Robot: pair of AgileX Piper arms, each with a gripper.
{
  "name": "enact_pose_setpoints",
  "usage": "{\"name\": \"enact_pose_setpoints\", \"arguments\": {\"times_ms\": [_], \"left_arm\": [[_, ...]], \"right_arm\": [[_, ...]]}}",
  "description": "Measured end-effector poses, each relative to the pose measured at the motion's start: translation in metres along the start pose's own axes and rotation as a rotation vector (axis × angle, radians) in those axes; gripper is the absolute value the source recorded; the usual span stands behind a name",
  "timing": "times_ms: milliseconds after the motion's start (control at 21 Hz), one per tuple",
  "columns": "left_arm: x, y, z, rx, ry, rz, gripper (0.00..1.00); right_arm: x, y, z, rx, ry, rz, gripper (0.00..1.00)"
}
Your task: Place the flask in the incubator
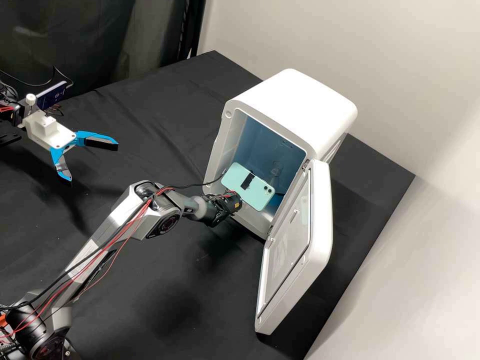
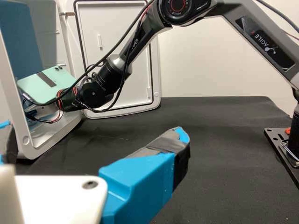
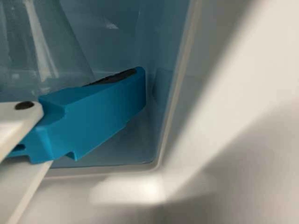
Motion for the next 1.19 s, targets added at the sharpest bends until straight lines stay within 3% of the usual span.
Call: {"name": "enact_pose_setpoints", "arguments": {"times_ms": [334, 668, 858, 1049, 1192], "left_arm": [[0.000, 0.0001, 0.000, 0.000, 0.002, 0.000, 1.00], [0.000, 0.0001, 0.000, 0.000, 0.002, 0.000, 1.00], [0.000, 0.0001, 0.000, 0.000, 0.002, 0.000, 1.00], [0.000, 0.0004, -0.001, 0.000, 0.003, 0.002, 1.00], [-0.001, 0.0007, -0.002, 0.000, 0.010, 0.003, 1.00]], "right_arm": [[0.000, 0.000, 0.000, 0.001, 0.000, 0.000, 1.00], [-0.001, -0.001, 0.000, 0.030, 0.000, -0.005, 1.00], [-0.015, -0.005, 0.004, 0.090, -0.015, -0.025, 1.00], [-0.036, -0.006, 0.004, 0.108, -0.008, -0.033, 1.00], [-0.057, -0.004, 0.003, 0.117, 0.011, -0.012, 1.00]]}}
